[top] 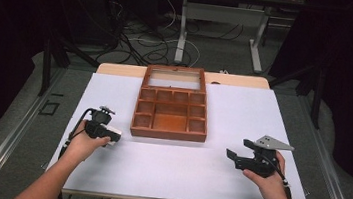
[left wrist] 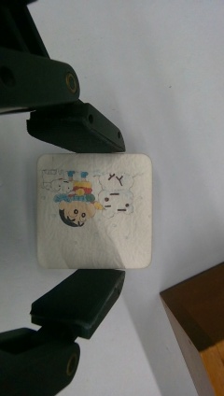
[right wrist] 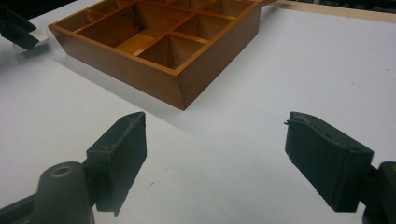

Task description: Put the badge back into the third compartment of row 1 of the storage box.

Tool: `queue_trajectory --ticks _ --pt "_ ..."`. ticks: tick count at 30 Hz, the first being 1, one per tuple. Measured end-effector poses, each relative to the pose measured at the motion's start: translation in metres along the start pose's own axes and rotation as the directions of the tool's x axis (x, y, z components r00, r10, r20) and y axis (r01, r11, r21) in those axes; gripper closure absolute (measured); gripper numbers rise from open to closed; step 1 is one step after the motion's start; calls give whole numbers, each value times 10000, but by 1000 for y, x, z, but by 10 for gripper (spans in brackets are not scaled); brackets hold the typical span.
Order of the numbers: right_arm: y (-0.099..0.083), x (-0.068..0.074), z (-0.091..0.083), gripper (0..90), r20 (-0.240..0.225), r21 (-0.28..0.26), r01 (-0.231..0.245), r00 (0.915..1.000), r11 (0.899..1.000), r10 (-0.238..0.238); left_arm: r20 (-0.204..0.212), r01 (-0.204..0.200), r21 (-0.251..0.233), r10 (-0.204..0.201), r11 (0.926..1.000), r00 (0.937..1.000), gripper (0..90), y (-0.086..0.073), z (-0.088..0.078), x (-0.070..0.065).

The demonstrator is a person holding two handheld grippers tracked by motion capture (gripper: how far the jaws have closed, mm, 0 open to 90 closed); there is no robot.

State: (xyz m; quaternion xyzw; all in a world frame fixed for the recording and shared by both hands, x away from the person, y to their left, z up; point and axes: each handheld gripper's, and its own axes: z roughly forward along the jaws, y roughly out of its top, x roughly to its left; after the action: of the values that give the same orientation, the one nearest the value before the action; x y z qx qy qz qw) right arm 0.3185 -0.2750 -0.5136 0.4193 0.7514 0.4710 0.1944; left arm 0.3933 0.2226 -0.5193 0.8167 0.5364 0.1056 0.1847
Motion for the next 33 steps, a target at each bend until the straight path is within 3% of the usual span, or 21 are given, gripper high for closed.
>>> queue_trajectory --ticks 9,16,24,32,33 --pt "0 1 1 203 -2 34 -69 10000 10000 69 140 -196 -829 209 9964 9997 333 -2 -12 -5" --pt "1 2 1 203 -60 109 -36 10000 9999 37 179 -565 -1453 597 9878 9981 333 -5 -22 -6" --pt "2 3 3 204 -161 216 3 9999 9998 0 151 -1105 -2324 1172 9663 9930 333 -7 -30 -11" --pt "5 7 5 218 -373 418 -95 9992 9991 111 68 -1816 -2828 1913 9418 9815 333 -9 -39 -17" --pt "5 7 5 218 -373 418 -95 9992 9991 111 70 -1917 -2950 2027 9361 9792 333 -9 -39 -19"
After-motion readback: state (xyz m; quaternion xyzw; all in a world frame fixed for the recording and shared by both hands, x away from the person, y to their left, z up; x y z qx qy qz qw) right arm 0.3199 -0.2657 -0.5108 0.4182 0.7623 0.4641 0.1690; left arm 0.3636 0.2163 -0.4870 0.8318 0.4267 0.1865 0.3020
